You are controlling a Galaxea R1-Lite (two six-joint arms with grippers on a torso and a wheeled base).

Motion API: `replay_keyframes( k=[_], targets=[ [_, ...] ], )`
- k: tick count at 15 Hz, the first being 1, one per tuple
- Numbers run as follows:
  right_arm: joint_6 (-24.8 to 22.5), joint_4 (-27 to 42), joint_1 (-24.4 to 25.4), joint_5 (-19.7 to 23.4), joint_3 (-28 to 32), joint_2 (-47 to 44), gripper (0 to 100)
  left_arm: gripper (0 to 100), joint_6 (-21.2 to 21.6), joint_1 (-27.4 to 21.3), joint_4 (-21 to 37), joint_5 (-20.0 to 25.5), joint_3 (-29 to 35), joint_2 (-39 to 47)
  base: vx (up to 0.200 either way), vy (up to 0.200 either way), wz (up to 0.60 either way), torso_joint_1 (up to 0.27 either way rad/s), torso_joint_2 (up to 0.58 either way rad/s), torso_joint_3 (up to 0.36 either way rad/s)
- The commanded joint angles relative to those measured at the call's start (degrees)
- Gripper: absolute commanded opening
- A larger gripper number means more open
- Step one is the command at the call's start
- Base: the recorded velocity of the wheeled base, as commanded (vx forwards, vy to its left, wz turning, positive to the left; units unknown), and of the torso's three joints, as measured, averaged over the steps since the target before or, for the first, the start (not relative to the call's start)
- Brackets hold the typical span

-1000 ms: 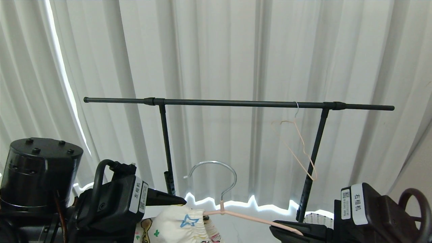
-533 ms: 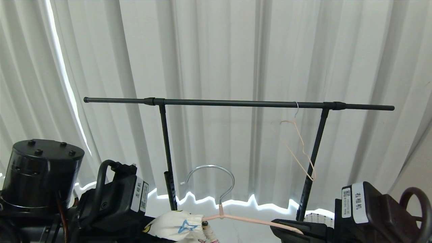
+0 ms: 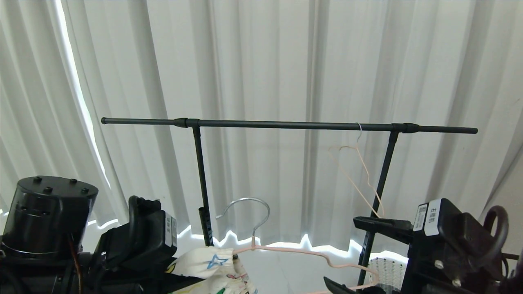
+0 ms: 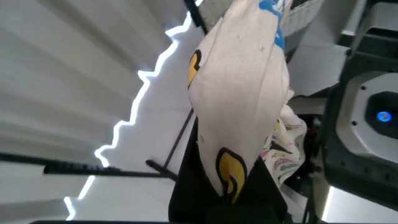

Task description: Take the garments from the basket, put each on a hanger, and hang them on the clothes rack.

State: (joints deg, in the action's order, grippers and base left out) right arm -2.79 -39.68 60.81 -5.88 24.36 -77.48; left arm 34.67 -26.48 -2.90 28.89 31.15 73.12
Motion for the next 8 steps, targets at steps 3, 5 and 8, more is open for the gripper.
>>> replay_keyframes(
  k=[3,5,8],
  targets=[
    [0.24,0.04,-9.3,-0.01,-2.74,1.37,100,0,0.05,8.55,-2.81,-1.12,-0.47,-1.22,0.0,0.0,0.0,0.0,0.0,0.0],
    [0.33,0.04,-11.24,0.08,-3.97,1.9,100,0,-0.04,12.5,-4.48,-1.12,-0.21,-1.05,0.0,0.0,0.0,0.0,0.0,0.0],
    [0.86,1.27,-11.76,0.08,-3.97,1.81,100,0,-0.13,15.14,-8.61,-1.12,-0.12,-1.14,0.0,0.0,0.0,0.0,0.0,0.0]
  ],
)
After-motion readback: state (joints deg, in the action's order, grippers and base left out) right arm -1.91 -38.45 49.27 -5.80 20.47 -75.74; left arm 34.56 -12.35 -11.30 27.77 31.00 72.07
